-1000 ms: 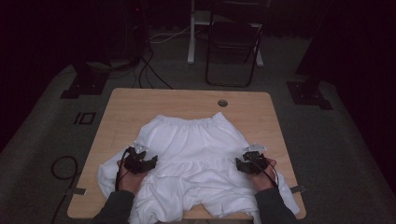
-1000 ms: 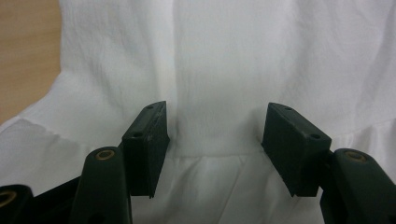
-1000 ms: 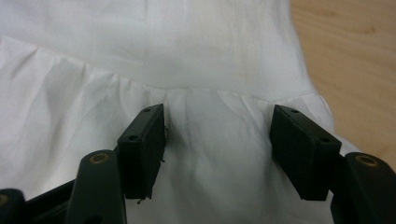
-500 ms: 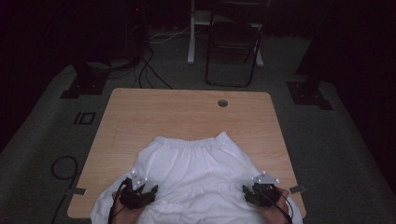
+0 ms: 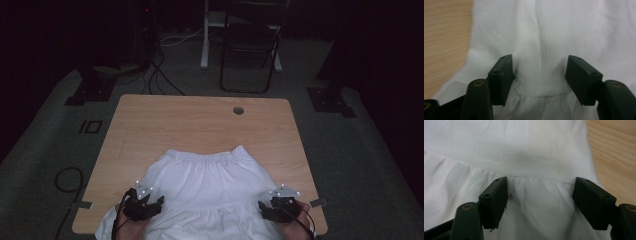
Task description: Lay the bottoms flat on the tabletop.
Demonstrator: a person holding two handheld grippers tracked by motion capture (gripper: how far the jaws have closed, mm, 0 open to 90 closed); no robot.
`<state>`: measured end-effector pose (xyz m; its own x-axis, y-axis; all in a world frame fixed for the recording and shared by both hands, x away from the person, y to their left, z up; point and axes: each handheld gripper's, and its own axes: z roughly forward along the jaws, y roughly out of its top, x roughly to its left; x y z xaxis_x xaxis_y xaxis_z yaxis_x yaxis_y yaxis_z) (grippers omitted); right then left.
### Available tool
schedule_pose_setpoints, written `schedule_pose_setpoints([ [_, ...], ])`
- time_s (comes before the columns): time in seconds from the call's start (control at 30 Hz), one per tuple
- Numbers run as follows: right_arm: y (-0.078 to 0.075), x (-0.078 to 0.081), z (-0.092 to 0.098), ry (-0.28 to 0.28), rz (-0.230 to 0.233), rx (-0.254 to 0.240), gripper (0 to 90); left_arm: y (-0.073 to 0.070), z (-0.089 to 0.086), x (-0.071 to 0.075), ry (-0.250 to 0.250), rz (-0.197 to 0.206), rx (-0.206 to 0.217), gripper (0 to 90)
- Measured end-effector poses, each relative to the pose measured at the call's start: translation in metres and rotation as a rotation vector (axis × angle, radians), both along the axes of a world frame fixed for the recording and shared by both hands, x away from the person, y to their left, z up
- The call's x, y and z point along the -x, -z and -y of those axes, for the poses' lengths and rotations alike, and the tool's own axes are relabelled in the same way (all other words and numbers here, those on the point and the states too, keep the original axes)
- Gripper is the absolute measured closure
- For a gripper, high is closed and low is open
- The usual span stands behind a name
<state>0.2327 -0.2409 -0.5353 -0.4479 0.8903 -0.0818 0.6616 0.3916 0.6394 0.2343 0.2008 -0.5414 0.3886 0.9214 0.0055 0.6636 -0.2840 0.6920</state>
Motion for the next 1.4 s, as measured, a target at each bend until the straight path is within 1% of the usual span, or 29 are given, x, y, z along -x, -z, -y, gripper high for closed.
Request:
schedule_pose_setpoints([
  [0.03, 0.001, 0.001, -0.001, -0.003, 0.006, 0.010, 27.3, 0.000, 0.000, 0.001, 0.001, -0.006, -0.003, 37.4],
  [0.1, 0.001, 0.002, -0.003, 0.004, 0.006, 0.020, 27.4, 0.000, 0.001, 0.005, -0.003, 0.003, 0.002, 37.4],
  [0.23, 0.003, 0.010, -0.003, 0.016, 0.019, 0.009, 27.5, 0.002, 0.008, 0.021, -0.002, 0.013, 0.000, 37.4],
  [0.4, 0.003, 0.026, -0.002, 0.016, 0.023, 0.004, 27.6, 0.004, 0.016, 0.042, 0.022, 0.026, 0.004, 37.6],
  [0.47, 0.003, 0.032, -0.001, 0.015, 0.021, 0.004, 27.7, 0.004, 0.017, 0.045, 0.031, 0.026, 0.006, 37.6],
  [0.53, 0.004, 0.033, 0.001, 0.010, 0.033, 0.003, 27.9, 0.002, 0.015, 0.041, 0.038, 0.015, -0.003, 38.1],
  [0.63, 0.005, 0.026, 0.002, 0.027, 0.041, 0.006, 28.4, 0.001, 0.011, 0.026, 0.016, 0.009, -0.007, 38.0],
  [0.67, 0.005, 0.022, 0.003, 0.036, 0.047, 0.004, 28.5, 0.001, 0.008, 0.018, 0.009, 0.010, -0.007, 37.8],
  [0.73, 0.006, 0.011, 0.005, 0.054, 0.057, -0.003, 28.5, -0.001, 0.005, 0.003, -0.012, -0.005, -0.011, 37.1],
  [0.77, 0.006, 0.006, 0.006, 0.061, 0.060, -0.006, 28.6, -0.002, 0.005, -0.008, -0.019, -0.007, -0.023, 37.1],
  [0.8, 0.006, -0.002, 0.007, 0.070, 0.065, -0.008, 28.6, -0.002, 0.005, -0.016, -0.016, -0.002, -0.030, 37.1],
  [0.87, 0.006, -0.018, 0.006, 0.089, 0.074, -0.005, 28.6, -0.002, 0.007, -0.034, -0.017, 0.003, -0.025, 36.9],
  [0.9, 0.007, -0.026, 0.006, 0.098, 0.078, -0.004, 28.6, -0.002, 0.007, -0.034, -0.017, 0.003, -0.025, 36.9],
  [0.93, 0.007, -0.035, 0.005, 0.106, 0.084, -0.001, 28.7, -0.002, 0.010, -0.053, -0.023, 0.009, -0.034, 36.9],
  [0.97, 0.007, -0.044, 0.005, 0.112, 0.091, 0.005, 28.7, -0.002, 0.012, -0.063, -0.026, 0.015, -0.040, 36.9],
  [1.03, 0.007, -0.063, 0.005, 0.134, 0.102, 0.014, 28.6, -0.003, 0.015, -0.082, -0.041, 0.014, -0.047, 37.0],
  [1.07, 0.006, -0.072, 0.006, 0.146, 0.107, 0.025, 28.6, -0.004, 0.017, -0.094, -0.038, 0.013, -0.056, 36.8],
  [1.1, 0.006, -0.084, 0.007, 0.159, 0.107, 0.034, 28.6, -0.004, 0.017, -0.101, -0.036, 0.007, -0.061, 36.4],
  [1.17, 0.005, -0.098, 0.007, 0.173, 0.098, 0.039, 28.4, -0.005, 0.020, -0.117, -0.048, 0.007, -0.075, 35.7],
  [1.2, 0.004, -0.106, 0.008, 0.178, 0.098, 0.049, 28.5, -0.005, 0.020, -0.117, -0.048, 0.007, -0.075, 35.7],
  [1.23, 0.004, -0.115, 0.008, 0.188, 0.105, 0.065, 28.4, -0.005, 0.023, -0.129, -0.049, 0.009, -0.073, 35.7],
  [1.27, 0.004, -0.119, 0.008, 0.193, 0.108, 0.077, 28.4, -0.005, 0.025, -0.133, -0.051, 0.011, -0.071, 35.7],
  [1.33, 0.003, -0.132, 0.009, 0.211, 0.109, 0.092, 28.4, -0.004, 0.027, -0.137, -0.055, 0.016, -0.060, 35.3],
  [1.4, 0.003, -0.143, 0.010, 0.231, 0.109, 0.097, 28.4, -0.003, 0.027, -0.137, -0.060, 0.017, -0.039, 35.1],
])
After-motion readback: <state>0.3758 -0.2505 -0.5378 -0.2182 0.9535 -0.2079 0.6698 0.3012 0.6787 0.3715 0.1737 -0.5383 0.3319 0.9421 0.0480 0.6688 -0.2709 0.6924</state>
